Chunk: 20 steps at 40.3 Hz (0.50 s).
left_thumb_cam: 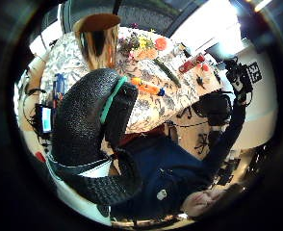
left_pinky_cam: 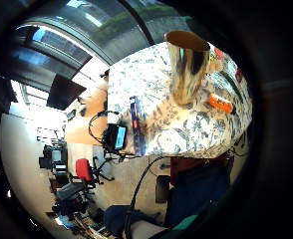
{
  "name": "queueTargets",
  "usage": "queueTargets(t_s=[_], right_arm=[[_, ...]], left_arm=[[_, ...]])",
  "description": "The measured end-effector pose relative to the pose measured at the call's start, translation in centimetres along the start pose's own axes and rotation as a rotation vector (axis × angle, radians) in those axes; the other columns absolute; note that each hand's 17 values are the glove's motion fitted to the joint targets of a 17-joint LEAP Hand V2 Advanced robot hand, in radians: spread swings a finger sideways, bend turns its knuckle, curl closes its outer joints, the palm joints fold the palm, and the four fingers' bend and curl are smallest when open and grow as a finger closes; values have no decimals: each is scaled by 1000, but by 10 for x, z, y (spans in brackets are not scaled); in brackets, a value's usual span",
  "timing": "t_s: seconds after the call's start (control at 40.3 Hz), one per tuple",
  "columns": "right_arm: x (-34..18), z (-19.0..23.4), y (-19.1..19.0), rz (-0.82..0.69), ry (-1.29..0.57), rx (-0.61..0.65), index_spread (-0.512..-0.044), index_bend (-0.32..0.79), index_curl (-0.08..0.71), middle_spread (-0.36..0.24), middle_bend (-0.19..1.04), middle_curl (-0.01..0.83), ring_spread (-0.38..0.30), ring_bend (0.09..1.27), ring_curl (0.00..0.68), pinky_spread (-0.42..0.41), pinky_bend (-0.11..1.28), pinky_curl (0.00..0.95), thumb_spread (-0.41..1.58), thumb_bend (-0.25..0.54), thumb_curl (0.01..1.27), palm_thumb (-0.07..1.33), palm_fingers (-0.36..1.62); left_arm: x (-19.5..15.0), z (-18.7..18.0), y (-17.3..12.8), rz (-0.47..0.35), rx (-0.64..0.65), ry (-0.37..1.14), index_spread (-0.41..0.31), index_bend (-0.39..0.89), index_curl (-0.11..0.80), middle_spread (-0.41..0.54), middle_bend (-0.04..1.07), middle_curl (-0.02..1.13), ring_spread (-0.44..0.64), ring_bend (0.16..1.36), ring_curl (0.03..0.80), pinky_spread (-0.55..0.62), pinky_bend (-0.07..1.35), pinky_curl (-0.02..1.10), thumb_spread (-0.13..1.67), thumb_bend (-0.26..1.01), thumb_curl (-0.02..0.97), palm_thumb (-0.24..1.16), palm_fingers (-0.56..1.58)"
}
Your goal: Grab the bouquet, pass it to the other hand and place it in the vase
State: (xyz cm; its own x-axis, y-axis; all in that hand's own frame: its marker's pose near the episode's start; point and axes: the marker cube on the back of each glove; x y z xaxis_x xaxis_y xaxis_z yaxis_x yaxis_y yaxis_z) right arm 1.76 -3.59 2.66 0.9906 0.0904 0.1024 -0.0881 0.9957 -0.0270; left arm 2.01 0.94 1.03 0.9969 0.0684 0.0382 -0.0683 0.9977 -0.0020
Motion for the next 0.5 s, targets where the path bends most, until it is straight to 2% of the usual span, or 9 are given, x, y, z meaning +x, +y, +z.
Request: queueTargets(t_s=[0.149,0.248,0.348,0.447,0.497], right_arm=[[18,6,-14,91,-94,-40,-319,63,118,11,308,276,92,488,230,217,572,294,1190,103,169,359,336],[26,7,-15,146,-162,-45,-302,48,109,17,305,293,113,526,251,240,635,319,1199,100,191,396,362],[34,18,-24,203,-184,-41,-281,43,98,20,308,308,104,570,273,242,681,337,1201,88,206,419,392],[37,36,-34,220,-215,-93,-260,58,96,22,308,322,97,592,292,240,701,350,1195,73,223,439,395],[37,47,-35,253,-232,-159,-255,62,96,23,306,327,89,600,297,239,710,354,1194,68,231,454,403]], left_arm=[[3,-5,7,10,-12,-5,-14,152,220,221,185,226,312,526,221,267,421,275,1173,13,179,202,221],[4,-5,7,7,-9,-6,-14,148,230,225,182,239,320,531,228,269,422,285,1186,-2,192,206,213],[5,-2,6,10,-7,-17,-14,152,242,227,181,249,323,534,234,270,422,294,1191,-12,202,208,209],[8,0,5,12,-9,-19,-14,151,252,228,181,259,325,536,239,271,422,302,1195,-16,212,203,205],[11,1,5,16,-8,-27,-14,151,256,229,181,263,325,538,242,271,422,305,1196,-16,216,202,203]])
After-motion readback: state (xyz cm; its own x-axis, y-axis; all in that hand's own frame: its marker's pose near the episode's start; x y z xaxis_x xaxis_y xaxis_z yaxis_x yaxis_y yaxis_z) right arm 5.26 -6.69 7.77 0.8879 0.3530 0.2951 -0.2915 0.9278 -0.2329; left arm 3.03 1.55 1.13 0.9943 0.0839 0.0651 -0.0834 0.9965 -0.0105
